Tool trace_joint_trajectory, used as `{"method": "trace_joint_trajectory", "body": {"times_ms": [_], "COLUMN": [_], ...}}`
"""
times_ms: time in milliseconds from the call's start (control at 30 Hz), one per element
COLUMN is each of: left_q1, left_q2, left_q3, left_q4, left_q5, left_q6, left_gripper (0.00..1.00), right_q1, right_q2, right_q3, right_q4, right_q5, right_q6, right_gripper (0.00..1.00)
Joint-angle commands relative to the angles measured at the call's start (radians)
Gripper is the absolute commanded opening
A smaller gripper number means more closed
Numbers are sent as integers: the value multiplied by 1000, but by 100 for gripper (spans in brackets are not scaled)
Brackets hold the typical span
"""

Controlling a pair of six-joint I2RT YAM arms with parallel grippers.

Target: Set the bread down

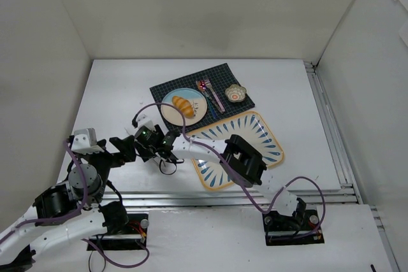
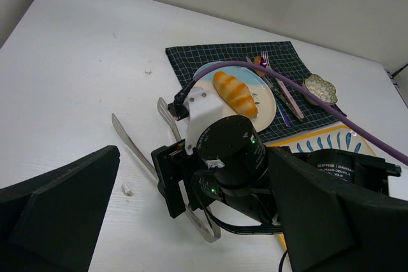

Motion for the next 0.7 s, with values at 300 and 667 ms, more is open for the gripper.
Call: {"method": "trace_joint_trajectory", "body": {"times_ms": [300,667], "left_q1": [-5,-5], "left_q2": [33,39], "left_q3": [15,18], "left_q4": [36,34], "left_q5": [-29,-32], "left_q6": [-21,-20], "left_gripper": [99,99], "right_q1": [-49,-54], "right_q2": [46,51], "right_q3": [134,160], "right_q4": [61,61], "right_q5": [-45,-66], "right_q6": [17,-8], "right_gripper": [69,79]}}
